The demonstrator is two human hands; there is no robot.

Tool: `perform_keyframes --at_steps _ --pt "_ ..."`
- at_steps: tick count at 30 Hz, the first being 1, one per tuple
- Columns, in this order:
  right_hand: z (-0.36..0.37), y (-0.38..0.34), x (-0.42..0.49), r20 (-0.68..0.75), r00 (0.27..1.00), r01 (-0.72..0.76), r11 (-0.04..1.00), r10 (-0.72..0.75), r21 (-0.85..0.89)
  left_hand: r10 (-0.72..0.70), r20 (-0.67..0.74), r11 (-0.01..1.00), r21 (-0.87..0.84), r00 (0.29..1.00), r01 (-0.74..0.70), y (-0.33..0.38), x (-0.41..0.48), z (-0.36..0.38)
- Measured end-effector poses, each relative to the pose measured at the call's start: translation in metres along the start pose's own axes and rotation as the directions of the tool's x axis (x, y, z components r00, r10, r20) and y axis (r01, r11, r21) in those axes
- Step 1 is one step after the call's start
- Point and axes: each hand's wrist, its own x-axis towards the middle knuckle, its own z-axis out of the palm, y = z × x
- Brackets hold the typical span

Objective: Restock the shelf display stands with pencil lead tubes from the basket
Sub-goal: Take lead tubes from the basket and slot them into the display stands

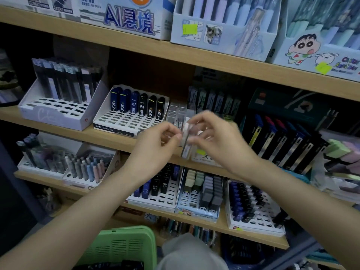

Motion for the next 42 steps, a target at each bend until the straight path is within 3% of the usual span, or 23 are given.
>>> perform_keyframes --at_steps 5,9,14,21,27,42 --pt "-0.018 0.019 0.03 -0.311 0.949 -0.03 0.999 0.041 0.039 0.145 0.114 0.893 0.413 0.983 -0.18 -0.015 0.012 0.004" --pt "-0.011 0.023 0.056 -0.32 0.947 -0.024 0.999 0.011 -0.037 0.138 0.22 0.767 0.594 0.966 -0.244 -0.025 0.017 0.006" --pt "0.006 0.032 0.077 -0.16 0.986 0.022 0.985 -0.049 -0.169 0.158 0.238 0.727 0.629 0.958 -0.276 -0.028 0.016 0.008" --pt "0.014 0.039 0.091 -0.154 0.987 0.023 0.988 -0.047 -0.15 0.173 0.256 0.711 0.636 0.951 -0.3 -0.03 0.016 0.007" --pt "0.021 0.046 0.09 0.043 0.999 0.013 0.989 -0.006 -0.147 0.168 0.262 0.707 0.64 0.95 -0.301 -0.031 0.016 0.007" --pt "0.027 0.042 0.086 0.037 0.997 0.079 0.908 -0.07 -0.411 0.165 0.288 0.699 0.641 0.943 -0.318 -0.03 0.018 0.007"
